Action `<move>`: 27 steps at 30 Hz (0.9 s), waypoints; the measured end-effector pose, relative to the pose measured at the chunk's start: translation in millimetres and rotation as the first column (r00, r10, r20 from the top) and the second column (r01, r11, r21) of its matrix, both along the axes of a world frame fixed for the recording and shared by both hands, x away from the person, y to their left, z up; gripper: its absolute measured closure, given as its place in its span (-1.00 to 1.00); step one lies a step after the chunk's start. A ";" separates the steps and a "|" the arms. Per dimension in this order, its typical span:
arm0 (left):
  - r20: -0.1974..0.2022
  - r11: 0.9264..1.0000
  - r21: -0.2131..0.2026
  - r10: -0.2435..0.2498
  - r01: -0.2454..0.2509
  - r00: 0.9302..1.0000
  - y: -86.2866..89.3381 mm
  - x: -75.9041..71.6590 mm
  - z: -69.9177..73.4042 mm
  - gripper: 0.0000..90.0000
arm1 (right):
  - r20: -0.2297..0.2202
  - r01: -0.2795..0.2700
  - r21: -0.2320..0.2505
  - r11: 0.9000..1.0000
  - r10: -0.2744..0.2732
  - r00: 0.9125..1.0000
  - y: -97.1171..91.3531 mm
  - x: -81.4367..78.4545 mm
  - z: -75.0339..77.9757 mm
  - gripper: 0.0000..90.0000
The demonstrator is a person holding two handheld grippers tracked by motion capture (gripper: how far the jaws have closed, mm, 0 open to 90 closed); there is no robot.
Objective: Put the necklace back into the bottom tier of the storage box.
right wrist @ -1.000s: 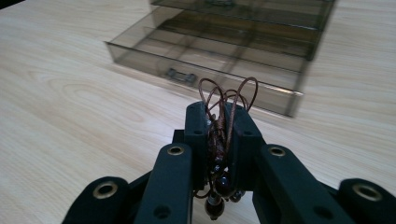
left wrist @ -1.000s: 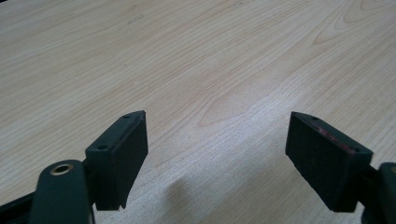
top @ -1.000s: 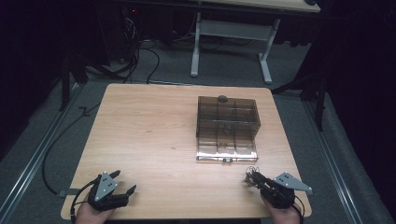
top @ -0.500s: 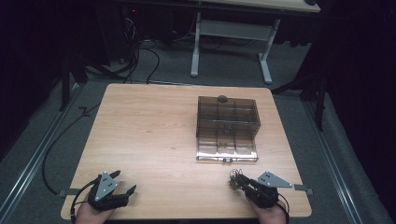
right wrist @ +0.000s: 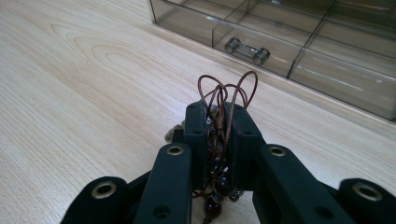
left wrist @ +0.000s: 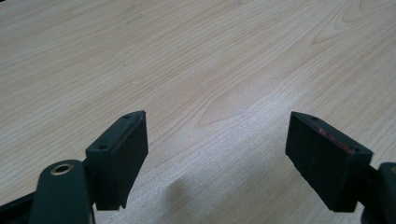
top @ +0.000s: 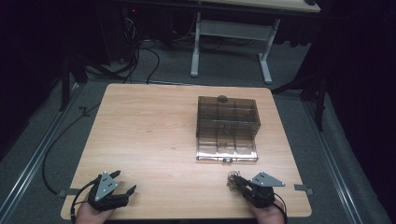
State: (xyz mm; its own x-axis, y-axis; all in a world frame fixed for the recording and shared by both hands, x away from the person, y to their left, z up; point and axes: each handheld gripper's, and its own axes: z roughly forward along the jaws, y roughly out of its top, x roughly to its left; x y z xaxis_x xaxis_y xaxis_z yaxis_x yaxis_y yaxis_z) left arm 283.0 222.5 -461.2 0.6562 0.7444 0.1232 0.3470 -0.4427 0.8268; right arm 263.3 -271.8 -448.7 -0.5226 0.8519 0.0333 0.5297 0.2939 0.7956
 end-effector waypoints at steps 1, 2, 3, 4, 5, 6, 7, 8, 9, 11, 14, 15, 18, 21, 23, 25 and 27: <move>0.000 1.000 0.000 0.000 0.000 1.000 0.0 0.0 0.0 -0.52 | -0.002 0.001 -0.010 1.000 -0.001 1.000 -0.1 0.3 -0.6 0.79; -0.001 1.000 0.000 -0.001 0.001 1.000 0.0 0.0 0.0 -0.52 | -0.009 0.009 -0.019 1.000 -0.009 1.000 0.1 0.1 -1.1 0.78; 0.000 1.000 0.000 0.000 0.000 1.000 0.0 0.0 0.0 -0.53 | -0.013 0.009 -0.024 1.000 -0.009 1.000 0.0 0.5 -1.7 0.78; 0.000 1.000 0.000 0.000 0.000 1.000 0.0 0.0 0.0 -0.52 | -0.015 0.010 -0.029 1.000 -0.010 1.000 -0.1 0.7 -2.3 0.78; -0.001 1.000 0.000 0.001 -0.001 1.000 0.0 0.0 0.0 -0.52 | -0.014 0.008 -0.037 0.999 -0.009 1.000 -0.2 0.9 -2.9 0.78; -0.001 1.000 0.000 0.000 0.000 1.000 0.0 0.1 0.0 -0.52 | -0.018 0.011 -0.043 0.999 -0.012 1.000 0.1 1.2 -3.5 0.78; -0.001 1.000 0.000 0.000 0.000 1.000 0.0 0.1 0.0 -0.52 | -0.024 0.013 -0.046 0.999 -0.014 1.000 0.4 1.3 -4.0 0.78; -0.001 1.000 0.000 0.001 -0.001 1.000 0.0 0.1 0.0 -0.52 | -0.027 0.012 -0.050 0.999 -0.013 1.000 0.6 1.5 -4.4 0.77; -0.001 1.000 0.001 0.001 -0.001 1.000 0.0 0.1 0.0 -0.52 | -0.030 0.009 -0.052 0.999 -0.011 0.999 0.8 1.8 -4.9 0.77; -0.001 1.000 0.001 0.001 -0.001 1.000 0.0 0.1 0.0 -0.52 | -0.036 0.010 -0.056 0.998 -0.012 0.999 1.4 2.0 -5.8 0.75; -0.001 1.000 0.000 0.001 -0.001 1.000 0.0 0.1 0.0 -0.52 | -0.038 0.006 -0.054 0.999 -0.008 0.999 1.6 2.6 -6.3 0.69; -0.001 1.000 0.000 0.001 -0.001 1.000 0.0 0.1 0.0 -0.52 | -0.036 0.005 -0.052 0.999 -0.007 0.999 1.4 2.7 -6.2 0.64; -0.001 1.000 0.000 0.002 -0.002 1.000 0.0 0.1 0.0 -0.52 | -0.033 0.007 -0.037 0.999 -0.008 0.999 0.4 2.1 -4.5 0.53; -0.001 1.000 0.000 0.003 -0.003 1.000 0.0 0.0 0.0 -0.52 | -0.030 0.010 -0.022 1.000 -0.011 0.999 -1.8 1.1 -2.2 0.44; 0.000 1.000 0.001 0.003 -0.003 1.000 -0.1 0.0 0.0 -0.52 | -0.031 0.014 -0.007 1.000 -0.015 0.999 -3.9 -0.2 -0.3 0.38; 0.000 1.000 0.001 0.003 -0.003 1.000 -0.1 0.0 0.0 -0.52 | -0.028 0.015 0.006 1.000 -0.015 1.000 -6.2 -1.6 1.5 0.33; 0.001 1.000 0.001 0.004 -0.004 1.000 -0.1 0.0 0.0 -0.52 | -0.018 0.017 0.027 0.999 -0.016 1.000 -10.0 -4.4 4.6 0.30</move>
State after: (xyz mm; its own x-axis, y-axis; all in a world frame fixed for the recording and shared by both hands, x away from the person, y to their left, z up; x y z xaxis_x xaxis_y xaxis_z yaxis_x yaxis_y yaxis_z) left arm 282.9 222.5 -461.2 0.6534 0.7466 0.1247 0.3481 -0.4427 0.8264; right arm 258.8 -281.8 -444.1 -0.5078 0.8590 0.0658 0.5485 0.2635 0.7935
